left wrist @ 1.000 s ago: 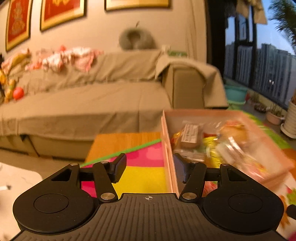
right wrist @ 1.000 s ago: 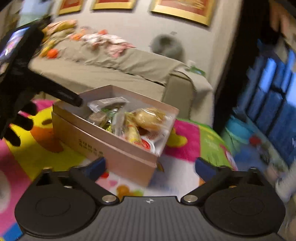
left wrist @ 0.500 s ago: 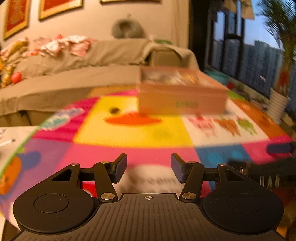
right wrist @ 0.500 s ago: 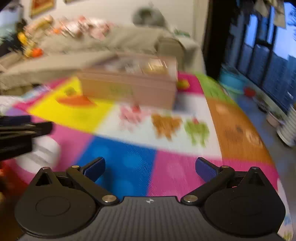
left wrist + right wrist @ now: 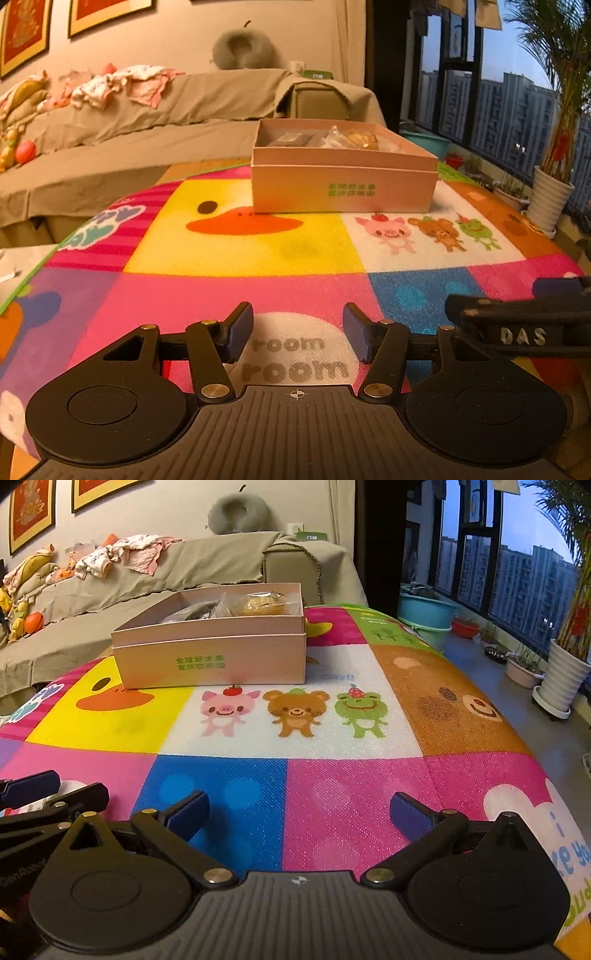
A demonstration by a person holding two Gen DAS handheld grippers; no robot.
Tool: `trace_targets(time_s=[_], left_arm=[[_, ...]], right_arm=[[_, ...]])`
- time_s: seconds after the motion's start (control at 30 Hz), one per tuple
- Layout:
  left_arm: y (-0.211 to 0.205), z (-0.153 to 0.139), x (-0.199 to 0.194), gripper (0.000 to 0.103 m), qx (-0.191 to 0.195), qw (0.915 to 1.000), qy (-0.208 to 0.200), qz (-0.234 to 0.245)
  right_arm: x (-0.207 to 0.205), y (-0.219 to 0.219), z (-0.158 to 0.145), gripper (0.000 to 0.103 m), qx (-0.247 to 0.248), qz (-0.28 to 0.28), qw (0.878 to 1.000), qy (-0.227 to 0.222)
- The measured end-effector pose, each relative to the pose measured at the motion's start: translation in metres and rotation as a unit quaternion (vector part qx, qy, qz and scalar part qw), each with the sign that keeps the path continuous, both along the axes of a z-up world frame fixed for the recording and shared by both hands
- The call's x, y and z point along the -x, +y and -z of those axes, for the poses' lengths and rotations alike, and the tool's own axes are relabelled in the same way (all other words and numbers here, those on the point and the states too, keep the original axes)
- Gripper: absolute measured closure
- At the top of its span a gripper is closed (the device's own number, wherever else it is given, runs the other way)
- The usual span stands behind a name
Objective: Organize objects
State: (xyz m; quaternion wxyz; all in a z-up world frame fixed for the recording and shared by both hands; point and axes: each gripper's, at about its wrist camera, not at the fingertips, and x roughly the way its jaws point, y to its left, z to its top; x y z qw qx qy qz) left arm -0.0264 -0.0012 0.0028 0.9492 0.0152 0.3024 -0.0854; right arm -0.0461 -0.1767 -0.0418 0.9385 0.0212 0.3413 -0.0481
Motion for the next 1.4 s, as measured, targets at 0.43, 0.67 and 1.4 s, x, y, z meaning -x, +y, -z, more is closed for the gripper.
trace_targets(time_s=[0.43, 0.67, 1.4], left_arm=[[-0.005, 0.001, 0.001, 0.042, -0.008, 1.0, -0.001, -0.006], [-0.007, 0.001, 0.004, 0.042, -0.012, 0.9999, -0.002, -0.011], [-0.007, 0.001, 0.007, 0.042, -0.013, 0.9998, -0.003, -0.016]], right_arm=[[0.005, -0.001, 0.0, 0.0, 0.007, -0.039, 0.999, -0.001], [0.004, -0.001, 0.001, 0.0, 0.005, -0.031, 0.999, -0.005], [0.012, -0.002, 0.003, 0.0, 0.003, -0.036, 0.999, -0.019]])
